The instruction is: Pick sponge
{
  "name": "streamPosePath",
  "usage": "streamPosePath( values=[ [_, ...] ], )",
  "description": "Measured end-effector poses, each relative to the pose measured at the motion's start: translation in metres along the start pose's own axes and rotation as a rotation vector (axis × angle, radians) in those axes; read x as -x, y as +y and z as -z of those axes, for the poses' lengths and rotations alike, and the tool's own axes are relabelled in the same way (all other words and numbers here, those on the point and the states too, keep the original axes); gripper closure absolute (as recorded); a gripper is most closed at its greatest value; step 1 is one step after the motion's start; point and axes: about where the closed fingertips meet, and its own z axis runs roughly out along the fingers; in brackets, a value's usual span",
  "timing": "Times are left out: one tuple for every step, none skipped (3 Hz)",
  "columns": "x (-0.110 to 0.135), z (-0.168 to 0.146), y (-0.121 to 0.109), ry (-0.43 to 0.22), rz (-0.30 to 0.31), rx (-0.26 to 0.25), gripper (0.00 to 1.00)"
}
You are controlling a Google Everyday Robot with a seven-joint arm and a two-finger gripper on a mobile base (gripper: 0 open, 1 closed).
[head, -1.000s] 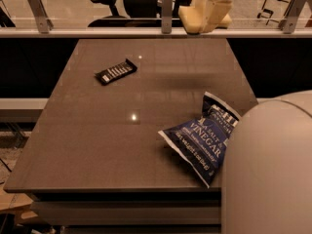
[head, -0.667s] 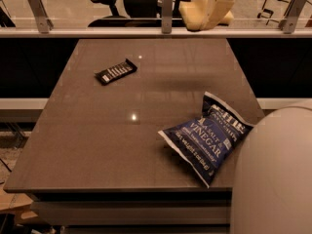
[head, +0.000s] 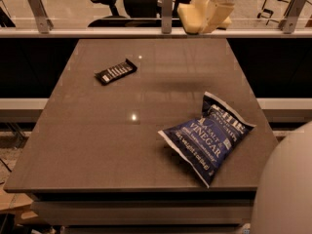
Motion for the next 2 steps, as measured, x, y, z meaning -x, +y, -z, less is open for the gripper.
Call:
streamPosePath(
  values=[
    [-0.0014, -0.0034, 0.0032, -0.021, 0.0, -0.012, 1.0],
    [-0.0033, -0.008, 0.0054, -0.043, -0.002, -0.022, 1.0]
  ],
)
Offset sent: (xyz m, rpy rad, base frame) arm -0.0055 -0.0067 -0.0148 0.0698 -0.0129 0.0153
